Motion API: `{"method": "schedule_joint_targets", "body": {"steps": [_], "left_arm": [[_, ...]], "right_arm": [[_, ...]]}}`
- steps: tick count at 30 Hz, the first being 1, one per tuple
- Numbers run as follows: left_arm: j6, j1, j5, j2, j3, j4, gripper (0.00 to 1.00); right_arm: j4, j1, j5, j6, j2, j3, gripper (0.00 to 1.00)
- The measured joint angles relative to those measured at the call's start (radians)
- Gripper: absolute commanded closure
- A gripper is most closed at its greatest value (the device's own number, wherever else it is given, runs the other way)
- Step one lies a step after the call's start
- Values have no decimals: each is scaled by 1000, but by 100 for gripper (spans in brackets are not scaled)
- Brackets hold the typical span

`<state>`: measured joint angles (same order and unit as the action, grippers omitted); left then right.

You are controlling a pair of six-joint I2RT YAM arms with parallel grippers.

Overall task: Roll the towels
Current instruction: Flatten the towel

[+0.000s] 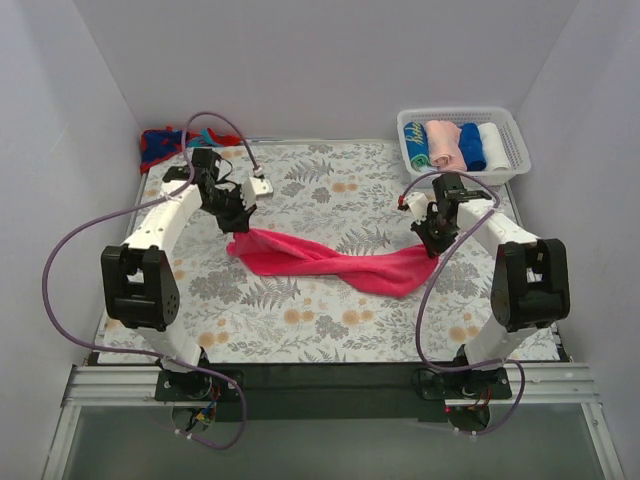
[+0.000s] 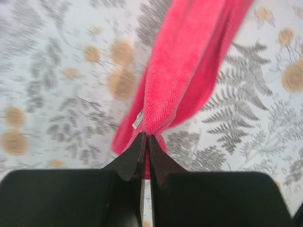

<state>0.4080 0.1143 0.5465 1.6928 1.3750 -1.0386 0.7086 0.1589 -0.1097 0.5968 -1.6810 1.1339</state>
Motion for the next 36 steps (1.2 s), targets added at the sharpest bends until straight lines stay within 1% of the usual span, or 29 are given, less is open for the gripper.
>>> {"method": "schedule_joint_targets", "body": {"steps": [3,6,7,8,10,12,13,14,15,17,19,20,21,22,24,26,28,29,31,33,36], "left_arm": [[-72,0,17,35,122,31,100],[-157,0,15,140,219,119,100],[-203,0,9,207,248,171,100],[-219,0,3,236,257,193,100],[-280,-1,-27,332,289,249,81],[-341,-5,-64,433,333,298,71],[-369,-9,-81,474,356,307,63],[-393,-15,-97,505,375,319,59],[-417,-24,-109,525,384,328,58],[-448,-48,-112,523,387,333,58],[-449,-86,-84,487,378,339,60],[-437,-103,-66,460,364,339,62],[-402,-124,-39,404,317,357,63],[-364,-145,-14,337,264,356,65],[-255,-178,33,188,139,341,66],[-132,-182,68,40,29,293,67],[-4,-151,96,-60,-52,255,67],[55,-130,102,-86,-84,234,67],[160,-89,111,-90,-132,202,66],[238,-63,111,-55,-156,176,65],[351,-51,101,21,-158,142,63]], "right_arm": [[0,-1,-11,14,48,0,99],[7,0,-27,24,72,0,99],[12,0,-32,27,75,0,99],[19,0,-37,29,76,0,99],[32,-1,-50,33,79,0,99],[42,0,-61,35,80,0,99],[48,0,-68,36,80,0,99],[53,-1,-74,36,80,0,99],[55,-1,-77,36,80,0,99],[58,-1,-81,36,80,0,99],[61,-1,-84,36,80,0,99],[64,-1,-85,35,81,1,99],[68,-1,-88,35,82,2,99],[71,0,-89,35,84,3,99],[76,-1,-94,35,90,6,99],[79,0,-97,34,100,11,99],[82,-1,-100,34,111,16,99],[82,-1,-101,33,118,19,99],[83,0,-102,33,129,23,99],[86,-1,-102,32,134,28,99],[90,-1,-102,31,136,37,99]]}}
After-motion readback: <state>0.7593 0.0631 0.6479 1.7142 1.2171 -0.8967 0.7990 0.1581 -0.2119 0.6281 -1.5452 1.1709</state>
